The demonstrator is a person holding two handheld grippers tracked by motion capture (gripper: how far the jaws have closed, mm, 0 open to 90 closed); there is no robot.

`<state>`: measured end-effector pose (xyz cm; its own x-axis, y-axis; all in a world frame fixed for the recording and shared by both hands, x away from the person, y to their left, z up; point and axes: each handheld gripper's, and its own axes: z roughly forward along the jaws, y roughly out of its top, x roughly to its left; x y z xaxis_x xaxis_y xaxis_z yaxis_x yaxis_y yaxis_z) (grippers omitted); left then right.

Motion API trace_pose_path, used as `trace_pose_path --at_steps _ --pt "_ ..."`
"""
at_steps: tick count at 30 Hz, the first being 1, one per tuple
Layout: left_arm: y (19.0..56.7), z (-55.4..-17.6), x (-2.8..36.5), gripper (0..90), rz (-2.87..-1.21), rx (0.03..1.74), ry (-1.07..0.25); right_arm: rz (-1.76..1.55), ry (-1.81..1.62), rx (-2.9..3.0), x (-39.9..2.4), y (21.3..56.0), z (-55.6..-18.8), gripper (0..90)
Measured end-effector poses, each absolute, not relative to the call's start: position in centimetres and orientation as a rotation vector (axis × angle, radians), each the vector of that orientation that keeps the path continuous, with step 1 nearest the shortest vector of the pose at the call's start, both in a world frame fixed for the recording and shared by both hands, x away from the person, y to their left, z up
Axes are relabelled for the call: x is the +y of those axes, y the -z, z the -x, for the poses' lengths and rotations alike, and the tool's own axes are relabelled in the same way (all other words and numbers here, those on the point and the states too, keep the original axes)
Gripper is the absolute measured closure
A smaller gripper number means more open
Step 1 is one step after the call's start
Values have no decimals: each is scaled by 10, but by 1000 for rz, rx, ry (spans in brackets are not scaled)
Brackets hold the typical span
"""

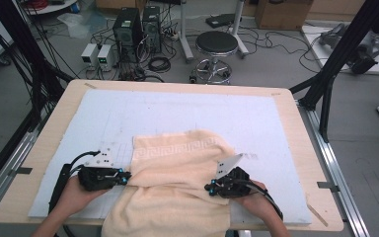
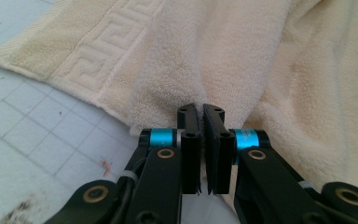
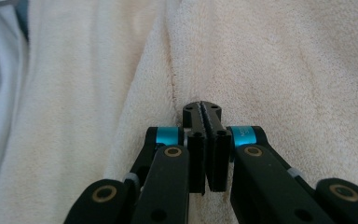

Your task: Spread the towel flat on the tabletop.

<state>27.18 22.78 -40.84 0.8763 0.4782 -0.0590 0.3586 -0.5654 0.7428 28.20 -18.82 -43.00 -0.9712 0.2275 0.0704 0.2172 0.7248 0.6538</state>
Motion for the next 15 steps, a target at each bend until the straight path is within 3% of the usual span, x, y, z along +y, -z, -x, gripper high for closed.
trace_pose_path --at_steps 5,9,15 --pt "405 -263 247 855 -2203 625 -161 -321 -1167 2963 -181 428 -275 890" --pt "410 -259 247 848 -2217 609 -143 -319 -1170 2939 -179 421 -275 752" --pt "396 -270 242 682 -2155 589 -179 -461 -1200 2766 -202 398 -294 639"
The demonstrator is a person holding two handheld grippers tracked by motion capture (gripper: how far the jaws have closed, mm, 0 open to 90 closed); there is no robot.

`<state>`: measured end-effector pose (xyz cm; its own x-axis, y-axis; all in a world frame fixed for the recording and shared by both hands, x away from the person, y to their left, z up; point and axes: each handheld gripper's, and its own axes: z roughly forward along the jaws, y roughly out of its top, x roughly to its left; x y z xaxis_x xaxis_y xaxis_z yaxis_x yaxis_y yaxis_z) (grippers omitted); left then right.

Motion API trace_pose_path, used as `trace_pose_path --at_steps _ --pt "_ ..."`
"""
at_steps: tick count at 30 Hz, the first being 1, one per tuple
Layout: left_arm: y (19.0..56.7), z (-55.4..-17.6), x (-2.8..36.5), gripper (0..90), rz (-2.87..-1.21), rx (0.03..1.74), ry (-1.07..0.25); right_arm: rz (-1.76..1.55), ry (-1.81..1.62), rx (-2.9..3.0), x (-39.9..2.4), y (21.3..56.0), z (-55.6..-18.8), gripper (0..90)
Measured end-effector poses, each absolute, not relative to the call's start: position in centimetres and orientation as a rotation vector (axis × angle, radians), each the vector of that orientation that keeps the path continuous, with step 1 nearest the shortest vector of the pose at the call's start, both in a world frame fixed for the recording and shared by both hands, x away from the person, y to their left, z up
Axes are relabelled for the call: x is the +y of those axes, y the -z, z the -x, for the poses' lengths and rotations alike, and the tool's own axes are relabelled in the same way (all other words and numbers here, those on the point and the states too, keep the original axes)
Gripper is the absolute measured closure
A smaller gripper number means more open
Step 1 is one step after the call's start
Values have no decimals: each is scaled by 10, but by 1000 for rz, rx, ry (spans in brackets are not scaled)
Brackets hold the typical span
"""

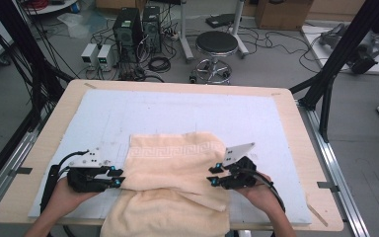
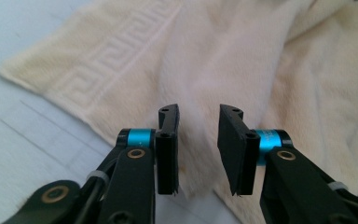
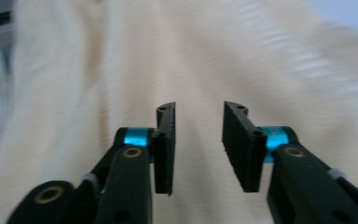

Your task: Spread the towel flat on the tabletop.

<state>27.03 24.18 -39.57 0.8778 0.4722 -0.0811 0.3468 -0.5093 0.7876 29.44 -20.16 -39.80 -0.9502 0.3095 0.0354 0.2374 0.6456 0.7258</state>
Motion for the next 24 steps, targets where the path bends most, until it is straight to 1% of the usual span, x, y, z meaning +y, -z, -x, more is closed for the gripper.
trace_pose_path --at_steps 4,6,8,11,13,19,21,22,23,24 --pt "384 -287 235 632 -2113 600 -234 -561 -1195 2640 -216 384 -312 620" --pt "382 -299 231 610 -2089 636 -262 -626 -1186 2594 -221 382 -325 600" --pt "385 -315 226 607 -2080 686 -305 -677 -1168 2555 -224 383 -337 598" --pt "393 -330 222 607 -2080 723 -330 -737 -1191 2523 -227 389 -354 588" --pt "404 -343 219 604 -2082 766 -307 -789 -1174 2520 -229 399 -367 576" --pt "427 -362 213 589 -2162 837 -304 -868 -1076 2583 -220 425 -386 566" --pt "434 -365 210 593 -2207 856 -295 -884 -1065 2612 -217 431 -390 612" --pt "436 -364 210 609 -2199 854 -300 -890 -1057 2625 -216 433 -390 667" --pt "435 -364 210 640 -2198 858 -316 -882 -1055 2627 -215 432 -390 755" --pt "435 -364 210 695 -2201 856 -326 -868 -1048 2641 -215 431 -389 814"
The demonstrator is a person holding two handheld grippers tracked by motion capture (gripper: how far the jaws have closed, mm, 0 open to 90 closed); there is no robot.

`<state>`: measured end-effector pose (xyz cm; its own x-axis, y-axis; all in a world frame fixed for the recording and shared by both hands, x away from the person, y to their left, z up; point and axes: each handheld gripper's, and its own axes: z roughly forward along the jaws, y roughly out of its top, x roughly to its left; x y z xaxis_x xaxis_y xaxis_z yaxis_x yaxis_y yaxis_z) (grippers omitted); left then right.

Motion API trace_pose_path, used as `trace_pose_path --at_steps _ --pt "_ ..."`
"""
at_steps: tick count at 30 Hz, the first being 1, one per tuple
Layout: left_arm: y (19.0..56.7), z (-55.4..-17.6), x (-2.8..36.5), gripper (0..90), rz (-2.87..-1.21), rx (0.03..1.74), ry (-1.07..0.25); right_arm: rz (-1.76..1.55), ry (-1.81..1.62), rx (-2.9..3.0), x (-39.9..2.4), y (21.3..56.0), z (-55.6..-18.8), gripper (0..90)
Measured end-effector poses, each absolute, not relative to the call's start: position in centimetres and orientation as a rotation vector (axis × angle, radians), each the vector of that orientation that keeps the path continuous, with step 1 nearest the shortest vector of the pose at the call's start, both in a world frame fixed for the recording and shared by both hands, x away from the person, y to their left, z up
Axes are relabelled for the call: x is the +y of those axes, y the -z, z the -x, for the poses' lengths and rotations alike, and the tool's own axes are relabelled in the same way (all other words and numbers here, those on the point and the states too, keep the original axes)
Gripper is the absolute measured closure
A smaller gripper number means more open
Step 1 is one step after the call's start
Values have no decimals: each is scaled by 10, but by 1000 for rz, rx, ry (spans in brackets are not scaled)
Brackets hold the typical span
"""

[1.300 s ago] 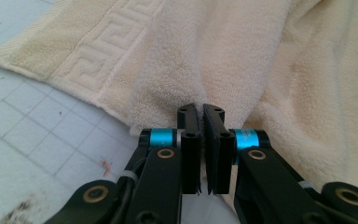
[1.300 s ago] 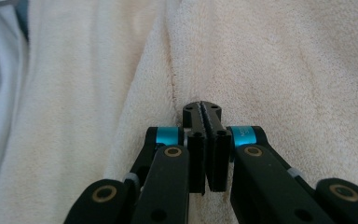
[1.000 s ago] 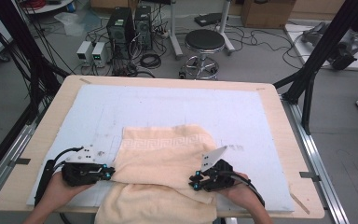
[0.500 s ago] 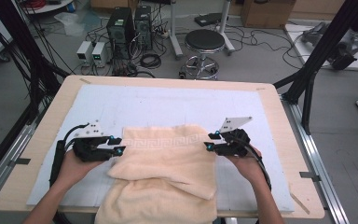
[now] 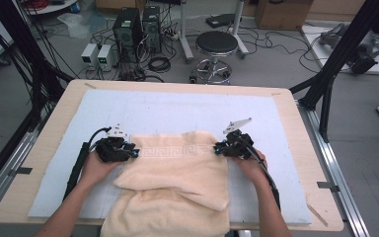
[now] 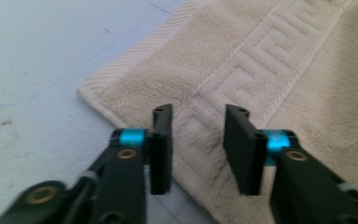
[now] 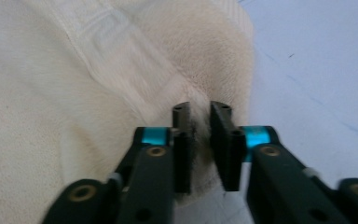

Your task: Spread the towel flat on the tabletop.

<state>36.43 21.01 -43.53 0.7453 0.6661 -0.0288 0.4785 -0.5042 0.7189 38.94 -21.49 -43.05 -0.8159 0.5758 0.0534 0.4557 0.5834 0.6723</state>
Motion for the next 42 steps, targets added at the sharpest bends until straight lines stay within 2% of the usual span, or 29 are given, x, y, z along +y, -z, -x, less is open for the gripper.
trace_pose_path --at_steps 1,5,7,9,11,13,17,20,22,31,32,34,36,38,39,42 --pt "435 -366 212 739 -2199 861 -310 -840 -1025 2630 -214 428 -388 839" --pt "435 -365 211 784 -2196 865 -307 -814 -1012 2527 -216 410 -381 853" --pt "433 -363 210 834 -2219 855 -337 -789 -1007 2426 -214 397 -374 829" --pt "433 -362 211 840 -2222 859 -330 -708 -1070 2443 -211 392 -370 806" --pt "432 -362 214 864 -2220 859 -307 -670 -1125 2588 -208 397 -372 714" --pt "431 -361 216 868 -2220 862 -298 -680 -1140 2660 -207 403 -373 686" --pt "431 -359 218 872 -2230 855 -295 -772 -1143 2639 -211 408 -377 699" --pt "429 -357 223 872 -2240 851 -294 -711 -1074 2693 -202 416 -372 755" --pt "429 -357 225 873 -2240 853 -289 -672 -1039 2736 -195 423 -370 743" --pt "431 -359 224 856 -2238 864 -294 -803 -1107 2595 -209 412 -378 641" --pt "431 -359 223 829 -2234 872 -304 -810 -1088 2598 -209 413 -381 628" --pt "432 -359 222 703 -2223 877 -299 -830 -1039 2617 -207 419 -385 615" --pt "432 -359 220 639 -2222 877 -295 -858 -1010 2644 -205 426 -389 606" --pt "432 -358 218 628 -2236 867 -316 -897 -1027 2644 -205 430 -393 628" --pt "432 -358 218 630 -2235 874 -318 -898 -1032 2646 -205 430 -393 668" --pt "432 -358 218 692 -2231 897 -336 -871 -1020 2666 -203 430 -393 774"
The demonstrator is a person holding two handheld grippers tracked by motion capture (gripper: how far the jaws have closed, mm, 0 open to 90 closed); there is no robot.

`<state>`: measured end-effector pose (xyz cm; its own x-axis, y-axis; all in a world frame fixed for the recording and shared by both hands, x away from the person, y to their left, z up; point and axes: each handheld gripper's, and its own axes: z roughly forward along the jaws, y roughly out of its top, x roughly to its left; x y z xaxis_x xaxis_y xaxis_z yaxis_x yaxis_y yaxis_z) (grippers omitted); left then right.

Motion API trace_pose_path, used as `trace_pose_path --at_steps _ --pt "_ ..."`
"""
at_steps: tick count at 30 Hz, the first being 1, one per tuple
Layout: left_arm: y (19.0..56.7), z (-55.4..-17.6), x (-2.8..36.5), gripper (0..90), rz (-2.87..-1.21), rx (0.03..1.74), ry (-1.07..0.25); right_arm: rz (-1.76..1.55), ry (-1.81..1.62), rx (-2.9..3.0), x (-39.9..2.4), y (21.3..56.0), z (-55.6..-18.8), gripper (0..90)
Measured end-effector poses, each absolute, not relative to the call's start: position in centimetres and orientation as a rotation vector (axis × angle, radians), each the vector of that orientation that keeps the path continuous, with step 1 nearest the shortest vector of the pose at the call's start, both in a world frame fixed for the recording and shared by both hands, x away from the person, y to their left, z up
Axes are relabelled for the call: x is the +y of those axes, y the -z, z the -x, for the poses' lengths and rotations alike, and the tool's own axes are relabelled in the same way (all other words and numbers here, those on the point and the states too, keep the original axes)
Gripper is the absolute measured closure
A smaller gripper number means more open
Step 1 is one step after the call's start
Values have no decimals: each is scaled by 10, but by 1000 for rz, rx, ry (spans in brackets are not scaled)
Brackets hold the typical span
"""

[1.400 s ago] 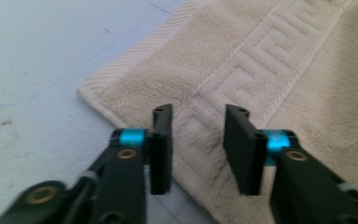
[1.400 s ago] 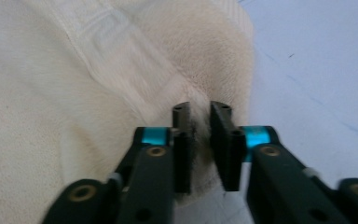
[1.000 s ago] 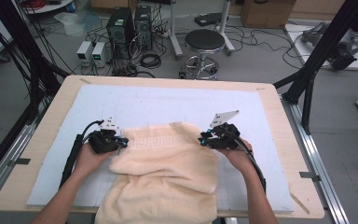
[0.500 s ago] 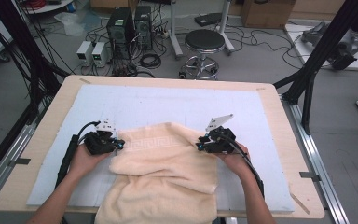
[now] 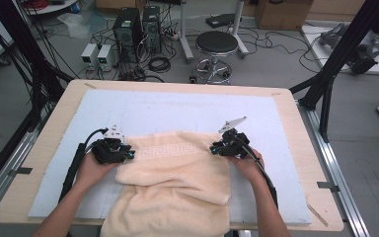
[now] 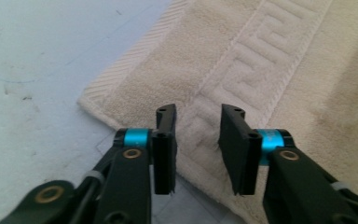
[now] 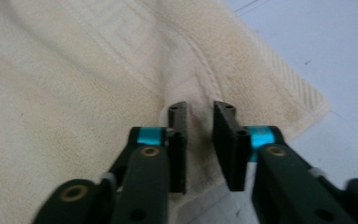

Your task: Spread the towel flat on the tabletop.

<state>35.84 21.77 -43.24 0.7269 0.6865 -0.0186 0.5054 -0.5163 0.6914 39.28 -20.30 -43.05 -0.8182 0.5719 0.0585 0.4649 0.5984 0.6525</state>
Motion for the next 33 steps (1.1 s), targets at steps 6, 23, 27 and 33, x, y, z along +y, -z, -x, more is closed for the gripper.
trace_pose_path --at_steps 6,23,27,33 --pt "434 -361 217 842 -2201 916 -351 -861 -1014 2659 -203 429 -394 858" --pt "412 -412 218 870 -2043 1054 -472 -880 -1009 2590 -203 395 -426 879" --pt "395 -440 215 870 -2007 1094 -521 -895 -1012 2524 -203 375 -449 882" --pt "371 -466 209 650 -1953 1119 -589 -975 -1047 2425 -206 358 -477 720"
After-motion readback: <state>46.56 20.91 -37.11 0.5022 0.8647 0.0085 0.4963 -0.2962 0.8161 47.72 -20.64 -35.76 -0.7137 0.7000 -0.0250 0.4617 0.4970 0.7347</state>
